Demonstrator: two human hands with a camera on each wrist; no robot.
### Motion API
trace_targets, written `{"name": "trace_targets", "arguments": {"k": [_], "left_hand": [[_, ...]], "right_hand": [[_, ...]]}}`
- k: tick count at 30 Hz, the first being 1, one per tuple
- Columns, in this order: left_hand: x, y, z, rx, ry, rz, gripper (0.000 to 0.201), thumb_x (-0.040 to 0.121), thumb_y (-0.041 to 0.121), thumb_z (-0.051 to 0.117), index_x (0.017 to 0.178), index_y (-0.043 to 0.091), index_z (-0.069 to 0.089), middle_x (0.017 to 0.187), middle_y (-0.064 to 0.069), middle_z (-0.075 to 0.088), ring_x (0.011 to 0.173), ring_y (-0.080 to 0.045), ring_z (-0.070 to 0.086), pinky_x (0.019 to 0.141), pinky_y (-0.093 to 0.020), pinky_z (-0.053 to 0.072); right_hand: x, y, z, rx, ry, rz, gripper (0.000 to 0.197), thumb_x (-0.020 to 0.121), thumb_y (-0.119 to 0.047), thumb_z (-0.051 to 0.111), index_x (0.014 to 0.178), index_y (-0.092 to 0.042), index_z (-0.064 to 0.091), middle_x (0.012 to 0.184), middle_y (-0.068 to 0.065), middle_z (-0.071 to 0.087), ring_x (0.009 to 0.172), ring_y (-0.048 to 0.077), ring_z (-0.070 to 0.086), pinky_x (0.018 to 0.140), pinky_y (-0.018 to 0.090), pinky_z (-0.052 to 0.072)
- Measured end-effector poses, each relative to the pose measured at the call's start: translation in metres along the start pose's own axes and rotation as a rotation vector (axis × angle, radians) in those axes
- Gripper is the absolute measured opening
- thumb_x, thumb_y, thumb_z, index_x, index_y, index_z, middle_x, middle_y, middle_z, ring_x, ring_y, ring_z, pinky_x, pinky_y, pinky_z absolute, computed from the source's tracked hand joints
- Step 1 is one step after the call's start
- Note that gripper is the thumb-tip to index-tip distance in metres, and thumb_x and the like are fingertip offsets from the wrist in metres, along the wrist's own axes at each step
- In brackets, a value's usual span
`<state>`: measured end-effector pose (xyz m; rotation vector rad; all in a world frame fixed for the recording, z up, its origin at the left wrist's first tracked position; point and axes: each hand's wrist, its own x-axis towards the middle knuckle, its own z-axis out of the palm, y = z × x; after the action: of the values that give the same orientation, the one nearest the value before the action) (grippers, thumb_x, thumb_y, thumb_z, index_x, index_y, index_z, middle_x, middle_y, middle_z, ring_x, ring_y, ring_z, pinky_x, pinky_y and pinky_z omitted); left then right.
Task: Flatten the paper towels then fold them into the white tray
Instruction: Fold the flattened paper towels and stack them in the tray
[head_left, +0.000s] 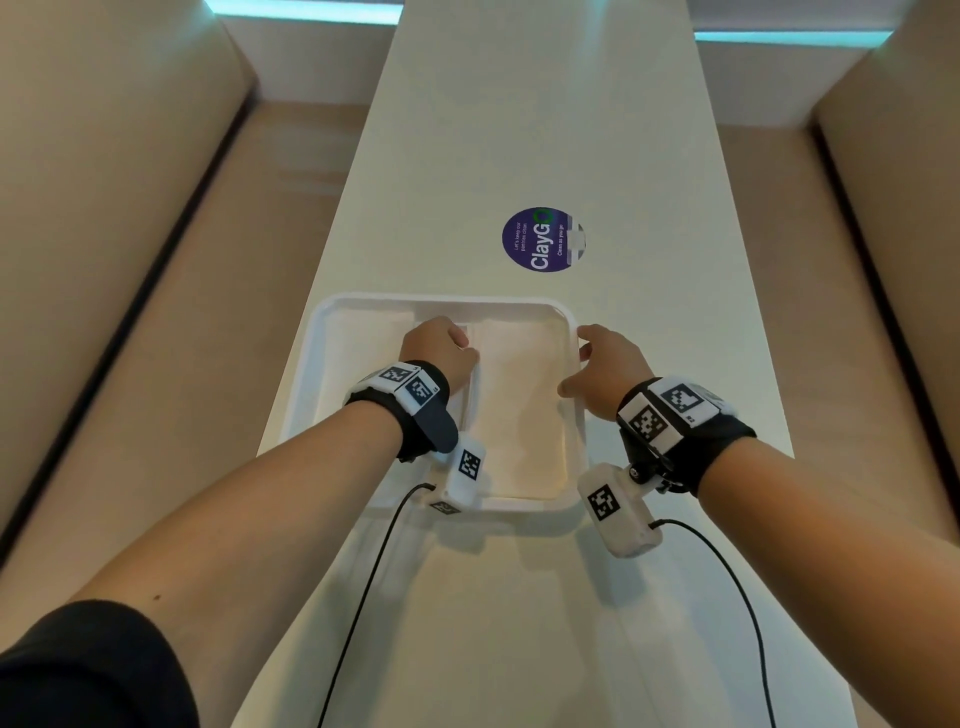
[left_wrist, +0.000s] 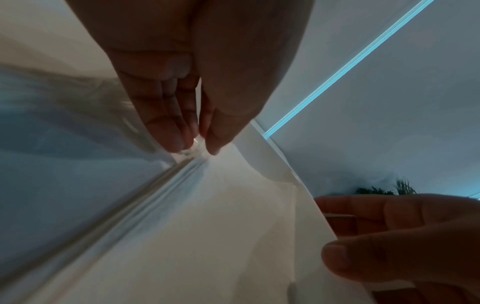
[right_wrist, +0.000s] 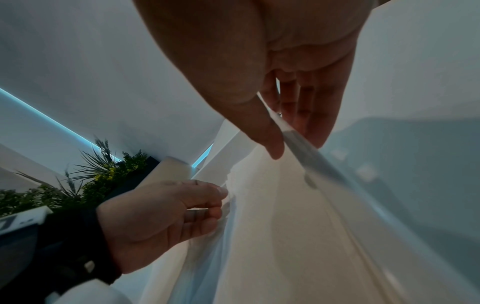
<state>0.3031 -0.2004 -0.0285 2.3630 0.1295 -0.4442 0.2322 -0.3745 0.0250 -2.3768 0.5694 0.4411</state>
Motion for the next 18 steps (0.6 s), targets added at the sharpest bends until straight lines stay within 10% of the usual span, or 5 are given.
{"name": "trace_targets", "arguments": {"k": [10, 14, 15, 16, 18], "left_hand": [[0.0026, 0.0075, 0.0082, 0.112, -0.145, -0.055, 0.043, 0.082, 0.048, 0.068, 0.083, 0.008, 0.055, 0.077, -0.002, 0.052, 0.072, -0.021, 0.051, 0.066, -0.028, 0.04], [0.0045, 0.0085, 0.0079, 0.049, -0.155, -0.053, 0.031, 0.086, 0.03, 0.067, 0.068, 0.008, 0.056, 0.065, -0.004, 0.049, 0.069, -0.024, 0.051, 0.065, -0.027, 0.041], [0.0034, 0.0083, 0.0077, 0.025, -0.145, -0.061, 0.04, 0.086, 0.026, 0.067, 0.07, 0.011, 0.034, 0.061, -0.002, 0.046, 0.068, -0.024, 0.049, 0.066, -0.027, 0.041], [0.0041, 0.0087, 0.008, 0.011, -0.147, -0.08, 0.038, 0.086, 0.023, 0.066, 0.087, -0.015, 0.059, 0.059, 0.0, 0.045, 0.067, -0.023, 0.048, 0.068, -0.027, 0.042], [0.0033, 0.0075, 0.0065, 0.015, -0.139, -0.101, 0.033, 0.087, 0.02, 0.064, 0.059, 0.009, 0.05, 0.055, 0.002, 0.042, 0.065, -0.023, 0.048, 0.068, -0.026, 0.043]], "right_hand": [[-0.0015, -0.0019, -0.0001, -0.002, -0.027, -0.003, 0.063, 0.078, -0.001, 0.07, 0.135, -0.007, 0.045, 0.121, 0.011, 0.059, 0.114, 0.026, 0.054, 0.091, 0.033, 0.047], [-0.0016, -0.002, 0.0, 0.015, -0.026, -0.002, 0.065, 0.077, 0.0, 0.07, 0.136, -0.006, 0.045, 0.122, 0.011, 0.059, 0.116, 0.026, 0.053, 0.093, 0.036, 0.048], [-0.0014, -0.0017, -0.0002, 0.018, -0.027, -0.001, 0.064, 0.077, 0.0, 0.071, 0.135, -0.006, 0.045, 0.122, 0.01, 0.059, 0.115, 0.026, 0.053, 0.093, 0.035, 0.047], [-0.001, -0.0014, -0.0001, 0.021, -0.027, 0.0, 0.064, 0.077, -0.001, 0.071, 0.135, -0.006, 0.046, 0.122, 0.01, 0.059, 0.115, 0.026, 0.053, 0.093, 0.034, 0.047], [-0.0004, -0.0008, -0.0002, 0.027, -0.035, 0.005, 0.069, 0.077, -0.002, 0.072, 0.139, -0.008, 0.042, 0.125, 0.009, 0.057, 0.117, 0.025, 0.052, 0.094, 0.035, 0.047]]}}
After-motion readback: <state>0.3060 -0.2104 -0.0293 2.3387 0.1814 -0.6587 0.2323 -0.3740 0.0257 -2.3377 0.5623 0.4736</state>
